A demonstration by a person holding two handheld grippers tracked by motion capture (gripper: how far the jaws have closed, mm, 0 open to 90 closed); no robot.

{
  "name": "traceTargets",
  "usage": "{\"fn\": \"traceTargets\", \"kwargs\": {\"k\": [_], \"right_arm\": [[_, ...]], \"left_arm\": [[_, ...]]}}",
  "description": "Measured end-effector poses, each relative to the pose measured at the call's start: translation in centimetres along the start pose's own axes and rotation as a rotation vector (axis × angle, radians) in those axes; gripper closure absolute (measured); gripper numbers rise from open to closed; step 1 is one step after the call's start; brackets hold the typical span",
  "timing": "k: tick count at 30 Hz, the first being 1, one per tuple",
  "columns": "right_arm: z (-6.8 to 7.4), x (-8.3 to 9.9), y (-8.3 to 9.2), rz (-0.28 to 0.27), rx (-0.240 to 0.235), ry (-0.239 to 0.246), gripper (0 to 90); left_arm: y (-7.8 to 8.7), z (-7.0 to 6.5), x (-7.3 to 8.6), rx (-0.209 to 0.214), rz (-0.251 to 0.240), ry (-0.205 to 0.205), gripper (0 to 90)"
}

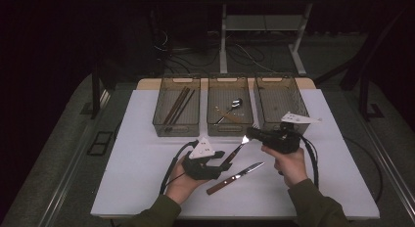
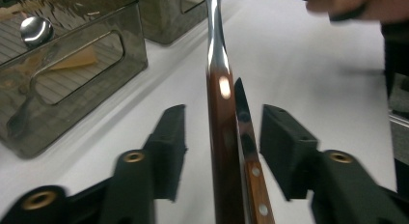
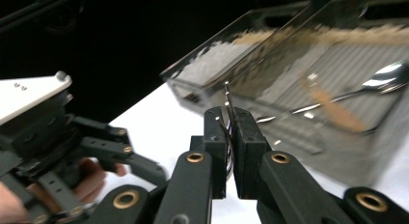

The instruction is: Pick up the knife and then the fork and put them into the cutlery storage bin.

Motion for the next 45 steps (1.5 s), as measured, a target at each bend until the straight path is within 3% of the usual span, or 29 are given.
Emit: {"fn": "traceTargets", "kwargs": {"k": [6, 18, 26, 31, 35, 45], "right_arm": [[-2.2, -2.5, 2.1, -0.026, 0.074, 0.03, 85.6], [-7.5, -8.2, 7.2, -0.087, 0.23, 0.022, 85.6], [-11.5, -11.8, 10.3, -0.123, 0.379, 0.032, 85.5], [-14.1, -12.4, 10.3, -0.101, 0.449, 0.037, 85.5], [-15.7, -12.1, 9.5, -0.074, 0.468, 0.027, 85.5], [-19.0, -9.8, 6.2, 0.056, 0.444, -0.053, 85.4]], "left_arm": [[1.8, 0.7, 1.4, 0.018, -0.005, 0.009, 33.4], [5.0, 2.6, 5.0, -0.023, 0.014, 0.041, 15.8], [6.1, 4.1, 5.9, -0.063, -0.002, 0.061, 4.3], [5.8, 4.1, 6.2, -0.062, 0.019, 0.063, 0.0], [5.6, 3.9, 6.3, -0.054, 0.03, 0.064, 0.0], [5.5, 3.7, 6.2, -0.043, 0.029, 0.064, 0.0]]}}
Point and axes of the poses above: each handheld gripper's, and its own axes: y roughly backward along the jaws, x roughly out of its underside, z roughly to its left, the point moved 9 cm from there along -y, roughly forward along the jaws
